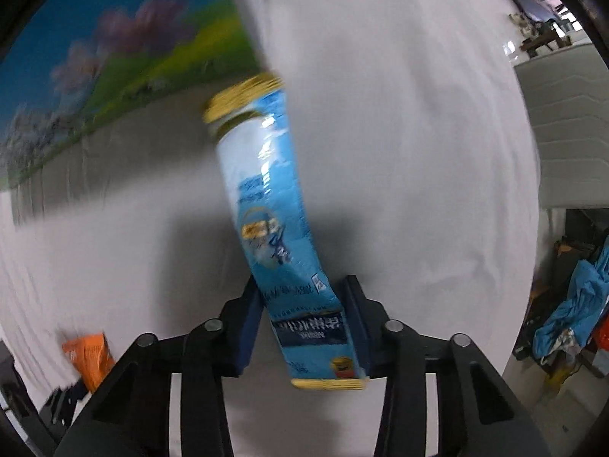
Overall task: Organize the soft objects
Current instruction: 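Grasp the orange snack packet with the left tool while the right tool grasps the blue stick packet, then drop the orange packet into the box with the left tool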
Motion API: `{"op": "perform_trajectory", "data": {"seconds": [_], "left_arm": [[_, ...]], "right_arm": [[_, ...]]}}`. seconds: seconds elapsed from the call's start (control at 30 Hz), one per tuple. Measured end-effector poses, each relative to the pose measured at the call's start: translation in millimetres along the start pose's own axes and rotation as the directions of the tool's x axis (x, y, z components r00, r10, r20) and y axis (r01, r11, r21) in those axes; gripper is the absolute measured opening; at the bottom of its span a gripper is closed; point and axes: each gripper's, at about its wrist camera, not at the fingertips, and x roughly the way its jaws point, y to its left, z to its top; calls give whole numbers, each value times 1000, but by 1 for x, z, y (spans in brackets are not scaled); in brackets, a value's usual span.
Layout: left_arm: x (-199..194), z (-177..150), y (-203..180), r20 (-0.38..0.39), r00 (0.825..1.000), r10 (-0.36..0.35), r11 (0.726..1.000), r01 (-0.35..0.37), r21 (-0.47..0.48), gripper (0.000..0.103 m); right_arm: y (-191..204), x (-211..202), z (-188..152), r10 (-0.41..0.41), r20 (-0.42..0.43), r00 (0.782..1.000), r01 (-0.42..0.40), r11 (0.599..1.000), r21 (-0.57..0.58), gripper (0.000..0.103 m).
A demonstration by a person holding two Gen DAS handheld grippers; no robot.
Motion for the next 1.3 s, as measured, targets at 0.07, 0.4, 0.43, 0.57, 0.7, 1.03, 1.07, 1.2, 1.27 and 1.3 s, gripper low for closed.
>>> {"op": "perform_trajectory", "data": {"seconds": [0.07,0.4,0.43,0.57,0.7,1.03,1.07,1.2,1.27,1.3], "left_arm": [[-3,0,-7,16,1000,8,1000,-8,12,53],[-26,-15,-26,70,997,-31,998,27,51,50],[-31,-16,-28,76,997,-34,998,30,56,50],[-51,-19,-32,110,992,-57,997,50,62,50],[-74,-18,-25,145,985,-98,995,92,45,50],[-154,-11,-24,265,944,-197,980,190,51,50],[-165,-9,-19,279,938,-206,979,198,57,50],[-213,15,-14,325,914,-241,971,222,93,50],[-231,30,-21,345,902,-259,966,233,117,50],[-238,39,-25,355,897,-262,965,233,124,50]], "right_arm": [[1,2,-9,24,-25,999,-24,1000,5,40],[-4,-23,-38,142,-18,990,-141,990,14,34],[-6,-24,-42,151,-18,988,-151,988,11,33],[-2,-43,-52,189,-3,982,-189,982,-8,32],[-10,-66,-61,224,16,975,-223,974,-27,31],[-20,-143,-67,327,103,939,-321,944,-78,29],[-20,-155,-66,341,117,933,-332,939,-85,29],[-16,-203,-60,387,180,904,-372,921,-110,29],[-11,-223,-48,408,206,890,-390,913,-121,28],[-12,-234,-42,415,230,880,-398,910,-119,28]]}}
